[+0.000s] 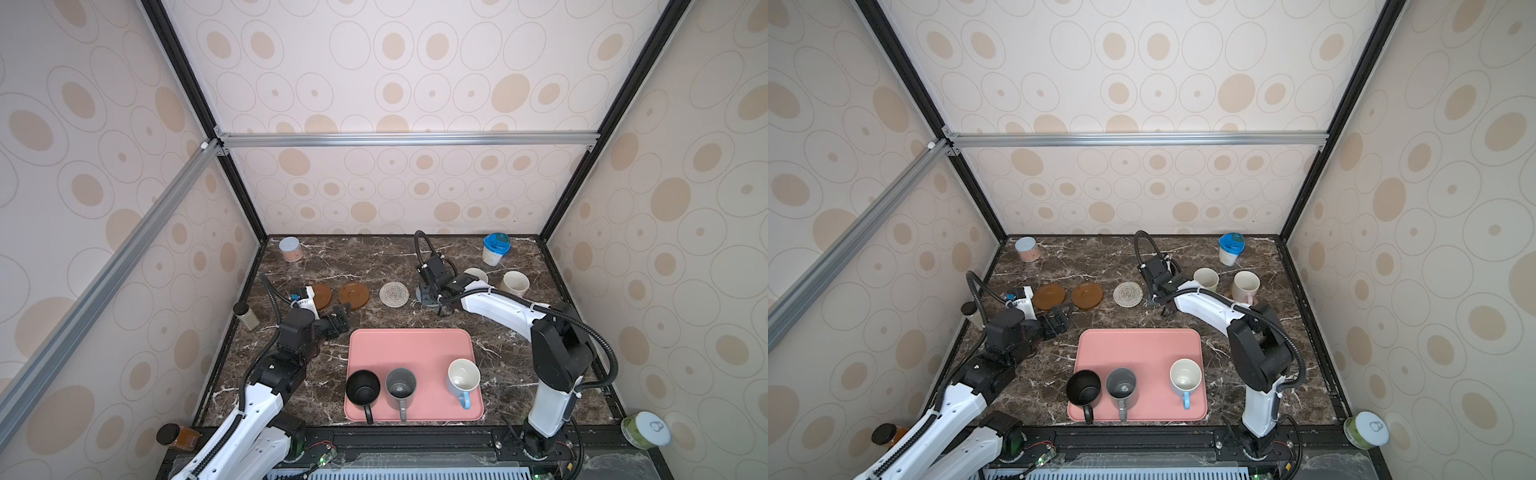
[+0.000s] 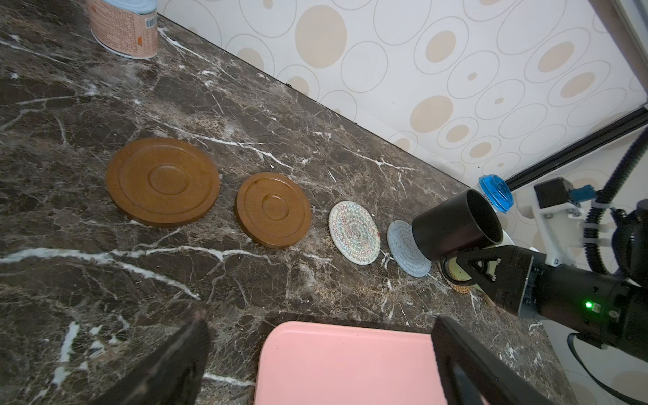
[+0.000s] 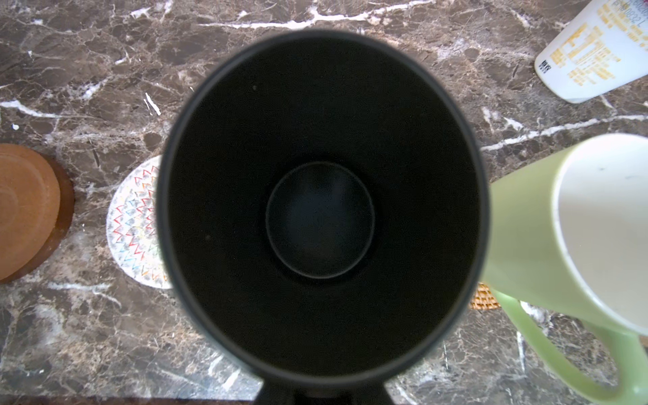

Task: Place cups on coasters
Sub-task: Place the cup on the coaster.

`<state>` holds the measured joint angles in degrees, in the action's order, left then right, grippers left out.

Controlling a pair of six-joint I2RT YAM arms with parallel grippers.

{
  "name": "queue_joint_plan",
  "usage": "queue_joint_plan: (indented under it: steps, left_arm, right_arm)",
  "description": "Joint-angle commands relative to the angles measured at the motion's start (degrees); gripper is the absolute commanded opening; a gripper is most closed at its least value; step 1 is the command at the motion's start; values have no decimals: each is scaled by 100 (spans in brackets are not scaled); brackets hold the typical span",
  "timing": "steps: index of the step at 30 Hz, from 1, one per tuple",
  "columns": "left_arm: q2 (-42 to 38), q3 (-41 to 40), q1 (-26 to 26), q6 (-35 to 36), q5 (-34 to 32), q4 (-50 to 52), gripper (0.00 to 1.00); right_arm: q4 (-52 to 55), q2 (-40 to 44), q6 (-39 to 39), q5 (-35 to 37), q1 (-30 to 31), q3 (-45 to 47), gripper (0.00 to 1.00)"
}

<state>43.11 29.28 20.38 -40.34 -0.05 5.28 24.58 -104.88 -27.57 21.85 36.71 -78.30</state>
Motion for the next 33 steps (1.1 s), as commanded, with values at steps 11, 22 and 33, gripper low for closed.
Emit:
queue_joint_plan:
  steps: [11, 22, 33]
  left_arm:
    - [-136, 14, 35, -97, -18, 79, 100]
    - [-189, 17, 36, -106, -41, 123, 100]
    - [-198, 8, 35, -124, -34, 126, 100]
  right_arm:
    - [-472, -129, -26, 67, -95, 130, 7]
    - [-564, -255, -40, -36, -128, 212, 7]
    - [-551, -333, -55, -58, -135, 281, 7]
